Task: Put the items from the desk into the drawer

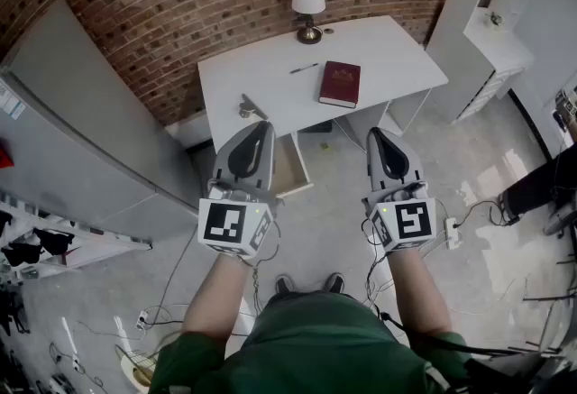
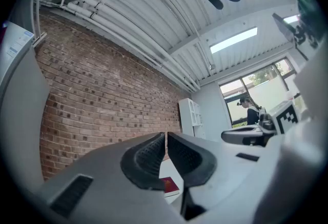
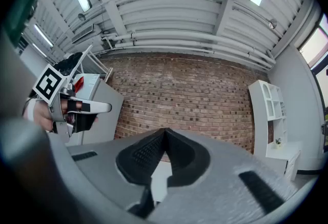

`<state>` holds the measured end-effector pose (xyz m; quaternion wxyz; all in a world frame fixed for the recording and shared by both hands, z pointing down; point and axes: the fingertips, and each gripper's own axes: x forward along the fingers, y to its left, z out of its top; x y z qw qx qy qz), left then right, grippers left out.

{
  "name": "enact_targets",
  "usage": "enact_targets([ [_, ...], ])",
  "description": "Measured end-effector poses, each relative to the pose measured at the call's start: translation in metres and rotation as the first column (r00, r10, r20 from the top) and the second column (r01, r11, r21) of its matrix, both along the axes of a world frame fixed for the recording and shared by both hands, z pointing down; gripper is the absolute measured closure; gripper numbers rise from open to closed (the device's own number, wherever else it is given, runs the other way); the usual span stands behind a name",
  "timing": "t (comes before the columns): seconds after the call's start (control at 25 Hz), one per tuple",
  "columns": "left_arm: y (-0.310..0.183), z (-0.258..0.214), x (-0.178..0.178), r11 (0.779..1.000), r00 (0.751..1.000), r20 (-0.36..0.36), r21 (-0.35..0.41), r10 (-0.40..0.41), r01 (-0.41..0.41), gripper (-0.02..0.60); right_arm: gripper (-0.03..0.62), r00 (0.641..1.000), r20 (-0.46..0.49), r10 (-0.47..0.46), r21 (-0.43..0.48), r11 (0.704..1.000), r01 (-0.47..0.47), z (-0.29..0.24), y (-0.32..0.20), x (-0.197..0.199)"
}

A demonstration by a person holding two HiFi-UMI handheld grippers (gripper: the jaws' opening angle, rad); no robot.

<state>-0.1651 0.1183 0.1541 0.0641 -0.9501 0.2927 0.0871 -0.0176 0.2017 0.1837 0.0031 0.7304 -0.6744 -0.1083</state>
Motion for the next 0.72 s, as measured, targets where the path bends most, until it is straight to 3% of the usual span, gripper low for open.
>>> enact_targets([
  [0.36, 0.015, -0.001, 0.021, 1.000, 1.000, 0.022, 0.011, -0.006, 0.006, 0.571, 0.591, 1.000, 0.028, -0.006, 0.023, 1.000, 0.005, 0.001, 0.012, 0.021],
  [0.72, 0.041, 0.003, 0.054, 0.999, 0.998, 0.043, 0.003, -0.044, 0.044, 0.571, 0.591, 0.996, 0.089, -0.022, 0.048, 0.999, 0.018, 0.006, 0.037, 0.069],
])
